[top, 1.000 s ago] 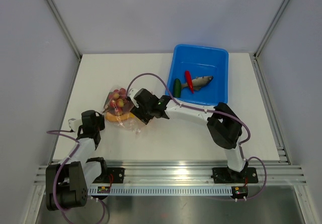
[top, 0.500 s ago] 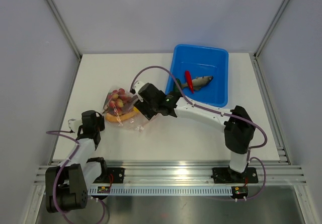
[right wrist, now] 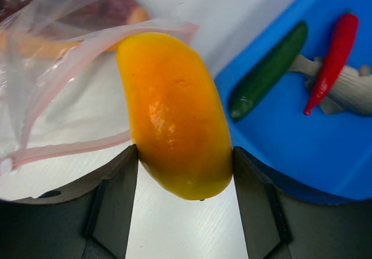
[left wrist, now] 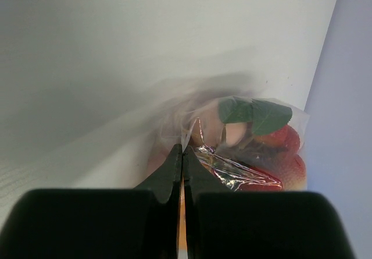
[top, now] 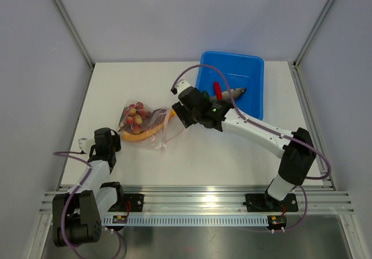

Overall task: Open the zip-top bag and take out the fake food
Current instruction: Pick up the fake vegetable at the center of the board, then place the fake vegetable at the center of the board.

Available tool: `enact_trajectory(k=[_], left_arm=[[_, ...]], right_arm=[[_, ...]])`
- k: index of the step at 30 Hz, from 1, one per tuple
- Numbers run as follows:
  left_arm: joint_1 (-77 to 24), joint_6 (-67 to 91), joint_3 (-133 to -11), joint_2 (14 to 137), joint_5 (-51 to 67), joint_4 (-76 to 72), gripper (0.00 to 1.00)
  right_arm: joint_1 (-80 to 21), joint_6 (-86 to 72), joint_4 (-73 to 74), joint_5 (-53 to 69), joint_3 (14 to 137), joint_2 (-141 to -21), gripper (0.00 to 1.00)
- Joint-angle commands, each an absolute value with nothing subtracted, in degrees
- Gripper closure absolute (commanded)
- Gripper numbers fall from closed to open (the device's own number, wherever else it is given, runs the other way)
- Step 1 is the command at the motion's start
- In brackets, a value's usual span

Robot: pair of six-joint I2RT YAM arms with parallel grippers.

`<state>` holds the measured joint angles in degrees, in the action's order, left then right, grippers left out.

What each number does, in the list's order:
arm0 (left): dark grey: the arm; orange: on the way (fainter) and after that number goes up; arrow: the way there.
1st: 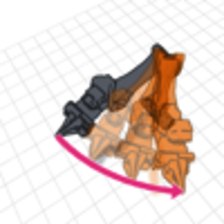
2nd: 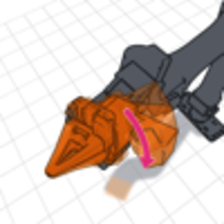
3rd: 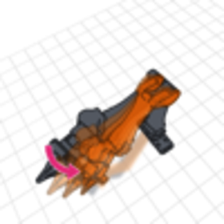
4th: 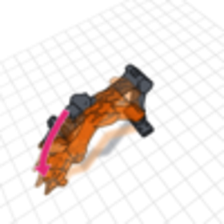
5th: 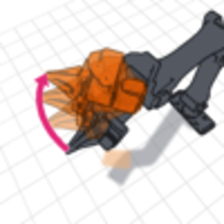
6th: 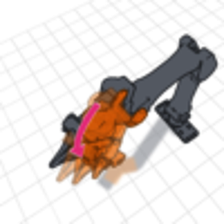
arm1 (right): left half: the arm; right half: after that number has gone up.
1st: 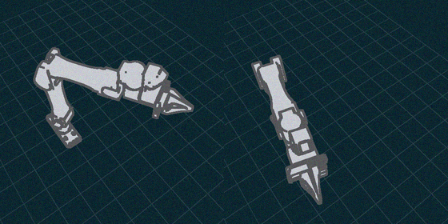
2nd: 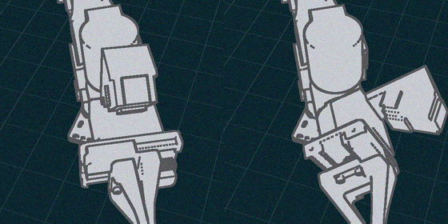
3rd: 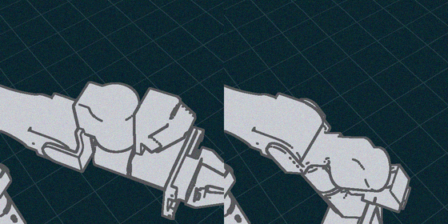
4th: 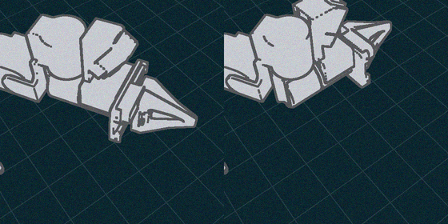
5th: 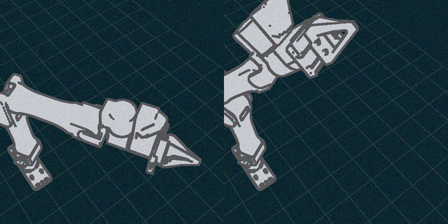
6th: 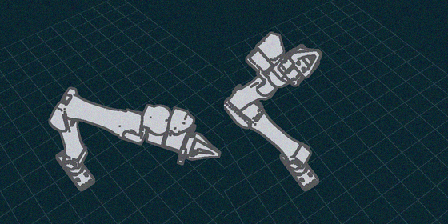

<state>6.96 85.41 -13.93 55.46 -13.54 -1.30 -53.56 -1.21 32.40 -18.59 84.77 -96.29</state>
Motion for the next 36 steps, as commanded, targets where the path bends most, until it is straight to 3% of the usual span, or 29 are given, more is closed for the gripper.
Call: enact_trajectory(k=[1,10,24,36], left_arm=[[6.68,85.52,-16.00,54.76,-14.94,-0.88,1.00],[6.50,85.34,-16.26,54.93,-14.50,-0.88,1.00],[6.06,85.25,-16.35,55.46,-12.92,-1.14,1.00],[5.89,85.61,-16.35,55.55,-12.83,-1.05,1.00]], right_arm=[[-49.06,-5.36,29.89,-21.01,83.33,-90.89,0.64],[-38.77,-11.25,25.23,-19.69,77.43,-85.78,0.64],[-31.29,-15.47,23.20,-23.64,78.31,-95.45,0.71],[-29.00,-17.14,24.34,-22.50,80.07,-100.46,0.69]])
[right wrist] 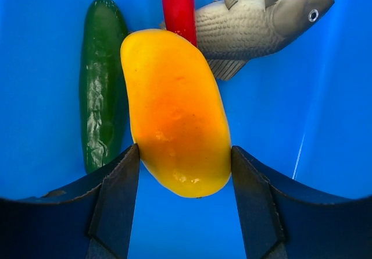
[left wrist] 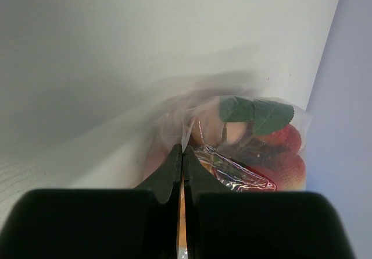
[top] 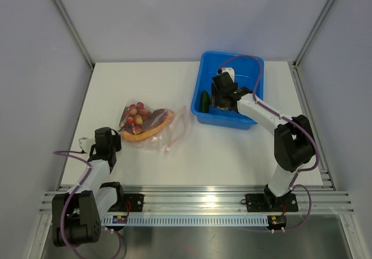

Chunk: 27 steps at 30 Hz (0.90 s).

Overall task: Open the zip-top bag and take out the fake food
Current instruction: Place the fake vegetable at the center of the board.

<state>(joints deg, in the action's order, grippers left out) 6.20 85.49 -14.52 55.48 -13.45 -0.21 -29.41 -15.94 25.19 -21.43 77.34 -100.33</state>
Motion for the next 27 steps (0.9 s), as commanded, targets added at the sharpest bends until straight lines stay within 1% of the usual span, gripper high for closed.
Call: enact_trajectory(k=[1,6,9,10,11,13,14,17,21,24,25,27], left_arm=[[5.89,85.61,-16.35,55.46,-12.83,-1.14,1.00],[5.98,85.52,-16.43,55.55,-12.83,-0.88,1.00],[5.89,85.43,-16.52,55.55,-12.83,-0.88,1.00],[5.98,85.34,-16.61,55.46,-12.83,-0.79,1.00],[5.89,85.34,-16.52,55.55,-12.83,-0.79,1.00],[5.98,85.34,-16.61,55.46,-12.83,-0.79,1.00],[5.89,85.34,-16.61,55.46,-12.83,-0.70,1.00],[5.89,85.34,-16.61,55.46,-12.83,-0.70,1.00],[5.89,85.34,-16.61,55.46,-12.74,-0.70,1.00],[5.89,85.25,-16.61,55.46,-12.83,-0.79,1.00],[5.80,85.34,-16.61,55.46,-12.83,-0.88,1.00],[5.89,85.34,-16.70,55.46,-12.83,-0.79,1.00]], right_arm=[[-29.00,-17.05,24.52,-22.67,80.24,-100.81,0.69],[-28.83,-17.23,25.05,-22.50,81.29,-102.56,0.67],[-28.83,-17.49,25.66,-22.41,81.47,-102.57,0.62],[-28.83,-17.49,25.75,-22.41,81.30,-102.39,0.60],[-28.83,-17.75,25.75,-22.50,81.30,-102.22,0.51],[-28.74,-17.84,25.49,-22.24,80.86,-101.52,0.46],[-28.83,-17.84,25.40,-22.24,80.77,-101.34,0.45],[-28.74,-18.19,25.14,-22.24,80.25,-100.37,0.35],[-28.83,-18.19,24.52,-22.15,79.28,-98.97,0.31],[-28.74,-18.46,24.00,-22.15,78.49,-97.91,0.20],[-28.83,-18.54,23.65,-22.24,78.14,-97.48,0.18],[-28.83,-18.54,23.29,-22.32,77.87,-96.86,0.18]])
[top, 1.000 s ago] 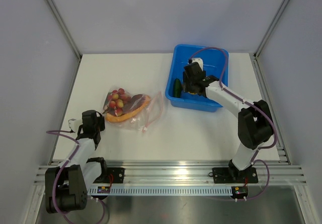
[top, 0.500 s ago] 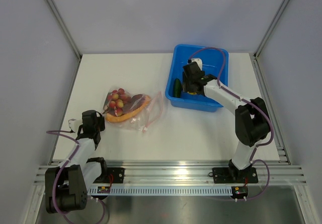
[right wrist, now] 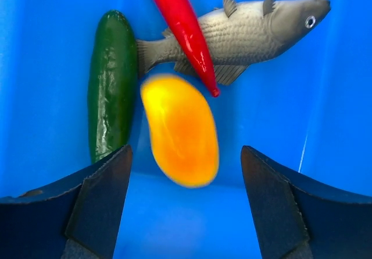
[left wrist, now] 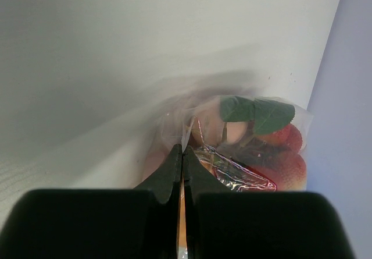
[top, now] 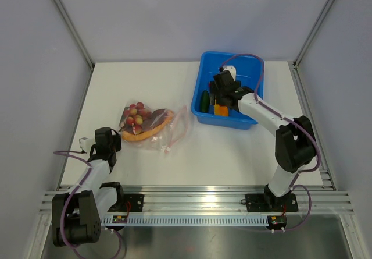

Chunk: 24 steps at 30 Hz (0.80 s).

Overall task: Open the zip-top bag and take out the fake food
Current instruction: Place the fake vegetable at the center of the board.

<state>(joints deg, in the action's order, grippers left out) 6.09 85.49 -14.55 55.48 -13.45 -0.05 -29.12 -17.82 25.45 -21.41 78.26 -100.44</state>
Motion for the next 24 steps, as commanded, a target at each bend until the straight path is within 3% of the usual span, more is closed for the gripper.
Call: enact_trajectory(k=[1,7,15,24], left_arm=[[5.80,85.34,-16.61,55.46,-12.92,-0.79,1.00],[5.71,85.43,-16.61,55.28,-12.74,-0.79,1.00],[5.63,85.43,-16.61,55.20,-12.66,-0.70,1.00],[5.19,85.87,-16.61,55.11,-12.13,-0.70,1.00]], right_arm=[[-28.83,-18.54,23.29,-22.32,77.78,-96.59,0.17],[-28.74,-18.81,20.31,-20.05,74.45,-91.94,0.14],[-29.79,-19.33,16.18,-10.64,69.27,-83.86,0.28],[-45.08,-18.02,18.71,-14.85,72.15,-85.25,0.35]])
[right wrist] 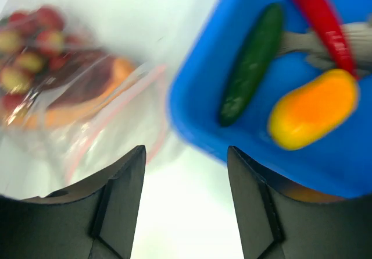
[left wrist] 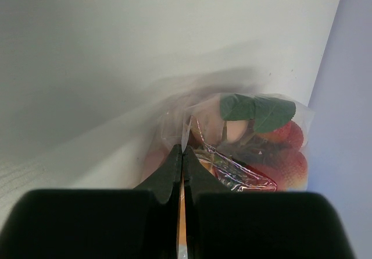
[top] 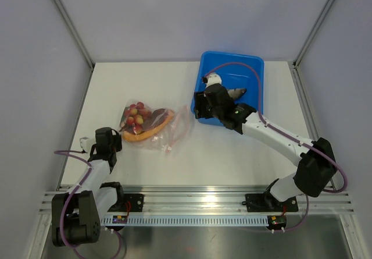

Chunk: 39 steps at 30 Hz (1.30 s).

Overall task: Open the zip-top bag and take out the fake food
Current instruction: Place the fake vegetable at the center of the board, then adjust the zipper food storage bag at the center of the board.

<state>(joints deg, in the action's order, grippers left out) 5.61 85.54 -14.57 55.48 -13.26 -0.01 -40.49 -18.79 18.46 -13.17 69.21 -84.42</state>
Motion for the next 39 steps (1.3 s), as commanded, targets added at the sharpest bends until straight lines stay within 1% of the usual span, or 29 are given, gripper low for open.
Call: enact_trajectory(k=[1,7,9,18,30,34,37,39], left_arm=[[5.19,85.96,-16.70,55.11,-12.13,-0.62,1.00],[5.18,86.40,-16.61,55.02,-12.13,-0.53,1.00],[5.10,86.48,-16.61,54.84,-12.22,-0.44,1.00],[5.10,87.27,-16.26,53.70,-12.74,-0.18,1.00],[4.83,87.45,-16.26,53.00,-13.09,-0.18,1.00],[4.83,87.54,-16.26,52.65,-13.36,1.41,1.00],[4.75,87.63,-16.17,52.65,-13.53,1.58,1.00],[4.83,87.63,-16.26,52.65,-13.62,1.67,1.00]], right_arm=[[-45.78,-18.10,18.98,-14.33,72.59,-85.78,0.39],[-47.81,-18.54,20.30,-10.99,74.97,-90.87,0.48],[-48.60,-18.37,20.57,-10.81,75.93,-92.98,0.52],[-51.94,-17.93,18.99,-10.46,79.36,-101.16,0.56],[-52.73,-16.00,13.10,-5.98,80.77,-108.01,0.56],[-52.65,-16.26,11.52,-2.91,80.77,-109.51,0.53],[-52.91,-16.44,9.42,-1.14,80.16,-109.86,0.48],[-52.82,-16.35,8.88,-1.14,79.98,-110.04,0.43]])
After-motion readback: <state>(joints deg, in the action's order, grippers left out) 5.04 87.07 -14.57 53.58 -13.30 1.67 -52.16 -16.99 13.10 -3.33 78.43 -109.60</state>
